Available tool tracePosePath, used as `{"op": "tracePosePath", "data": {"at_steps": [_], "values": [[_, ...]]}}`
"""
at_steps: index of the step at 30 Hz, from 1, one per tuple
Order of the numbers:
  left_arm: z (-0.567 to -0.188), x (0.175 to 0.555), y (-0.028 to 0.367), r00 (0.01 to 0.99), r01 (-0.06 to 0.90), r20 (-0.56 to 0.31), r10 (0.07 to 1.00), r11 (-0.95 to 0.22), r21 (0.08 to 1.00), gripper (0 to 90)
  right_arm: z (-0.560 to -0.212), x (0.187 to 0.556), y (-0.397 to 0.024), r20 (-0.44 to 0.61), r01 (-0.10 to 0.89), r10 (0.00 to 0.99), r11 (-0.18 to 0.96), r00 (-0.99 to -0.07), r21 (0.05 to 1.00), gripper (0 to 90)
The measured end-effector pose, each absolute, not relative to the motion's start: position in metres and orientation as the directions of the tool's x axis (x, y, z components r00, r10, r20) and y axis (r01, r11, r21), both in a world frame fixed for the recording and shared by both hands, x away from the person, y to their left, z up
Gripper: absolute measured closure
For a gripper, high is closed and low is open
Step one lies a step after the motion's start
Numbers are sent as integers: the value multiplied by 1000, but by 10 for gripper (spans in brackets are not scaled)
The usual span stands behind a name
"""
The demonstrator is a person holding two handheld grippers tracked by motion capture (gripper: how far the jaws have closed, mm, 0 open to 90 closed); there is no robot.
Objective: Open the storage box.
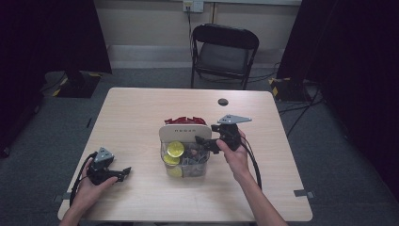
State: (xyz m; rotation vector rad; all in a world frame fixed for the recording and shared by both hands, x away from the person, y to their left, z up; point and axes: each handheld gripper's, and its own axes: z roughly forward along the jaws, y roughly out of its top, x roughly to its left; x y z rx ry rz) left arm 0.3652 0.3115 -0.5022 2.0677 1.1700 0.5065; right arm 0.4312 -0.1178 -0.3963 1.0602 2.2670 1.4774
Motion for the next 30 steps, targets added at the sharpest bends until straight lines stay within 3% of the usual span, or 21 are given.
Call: {"op": "tracePosePath", "data": {"at_steps": [14, 17, 20, 30], "values": [[-502, 366, 311, 518, 582, -1, 856, -351, 733, 119, -398, 441, -115, 206, 453, 670, 217, -714, 865, 118], [-500, 368, 310, 513, 580, 18, 858, -362, 730, 157, -398, 441, -115, 207, 452, 667, 217, -715, 865, 117], [-496, 366, 305, 534, 547, 53, 844, -392, 740, 194, -399, 441, -115, 213, 454, 666, 211, -715, 865, 117], [-470, 362, 285, 582, 467, 16, 813, -350, 812, 188, -400, 440, -114, 201, 453, 665, 230, -719, 861, 128]]}}
